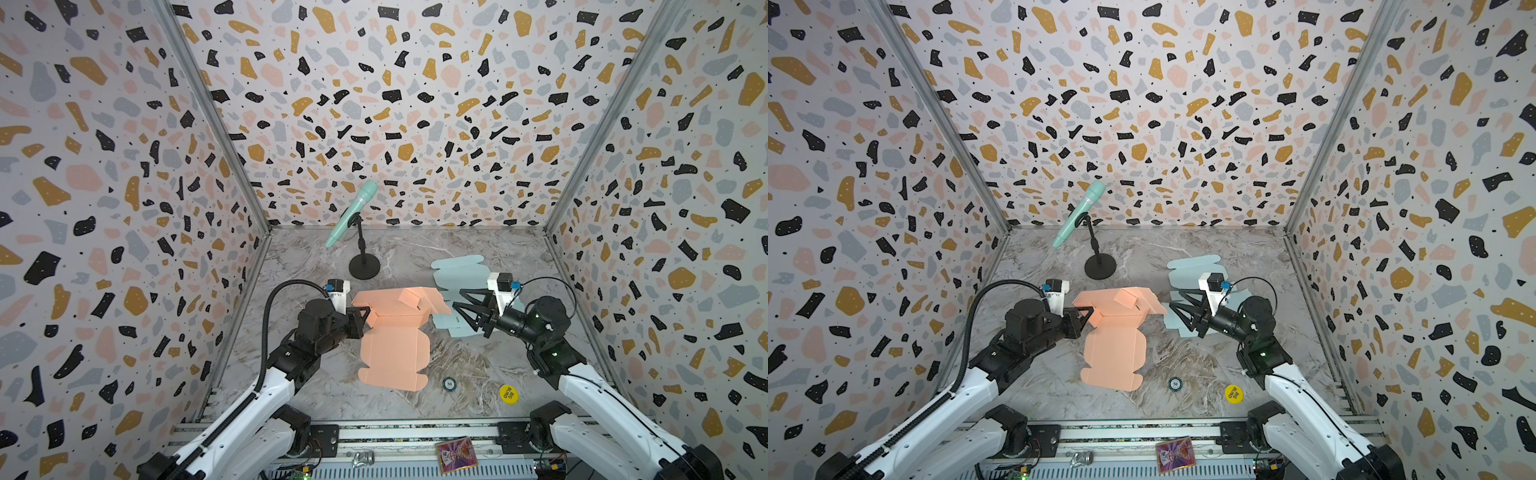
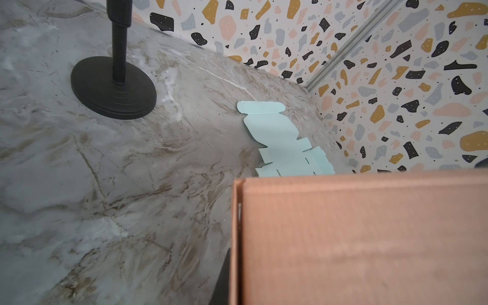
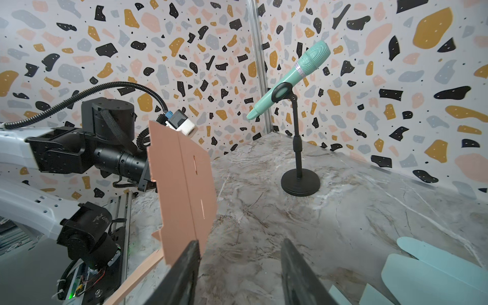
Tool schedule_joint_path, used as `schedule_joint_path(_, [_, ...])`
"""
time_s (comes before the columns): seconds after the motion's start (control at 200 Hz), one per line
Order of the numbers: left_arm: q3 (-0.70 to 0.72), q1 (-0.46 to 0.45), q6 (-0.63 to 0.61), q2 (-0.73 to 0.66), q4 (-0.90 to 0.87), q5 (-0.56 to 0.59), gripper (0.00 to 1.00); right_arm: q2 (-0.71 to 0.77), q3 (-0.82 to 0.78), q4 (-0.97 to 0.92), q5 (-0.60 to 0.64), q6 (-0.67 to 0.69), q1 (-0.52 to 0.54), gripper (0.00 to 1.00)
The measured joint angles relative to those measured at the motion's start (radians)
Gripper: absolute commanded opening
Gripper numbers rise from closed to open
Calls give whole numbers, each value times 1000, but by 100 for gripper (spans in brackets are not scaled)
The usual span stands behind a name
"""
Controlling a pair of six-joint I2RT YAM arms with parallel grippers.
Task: Assemble paper box
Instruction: Fold the bottom flaps of a flat cardboard box at the center of the table.
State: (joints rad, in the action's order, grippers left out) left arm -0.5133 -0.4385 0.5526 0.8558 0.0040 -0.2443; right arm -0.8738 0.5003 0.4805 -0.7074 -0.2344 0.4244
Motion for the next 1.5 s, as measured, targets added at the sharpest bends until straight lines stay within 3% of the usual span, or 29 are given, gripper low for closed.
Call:
schedule_joint_path(0.32, [0,0,-18,12,-2,-29,1,-129,60,8,17,94,188,46])
schedule_joint_path(0.596, [0,0,-13,44,2,-35,1,-175,79,-10,131,151,306,48])
schedule_joint_path(0.926, [1,0,-10,50,23,-20,1,-190,81,-9,261,181,363,48])
schedule_joint_path(1.502, [68,12,-9,116,-12,132,1,-454,293,-129,606,218,546,30])
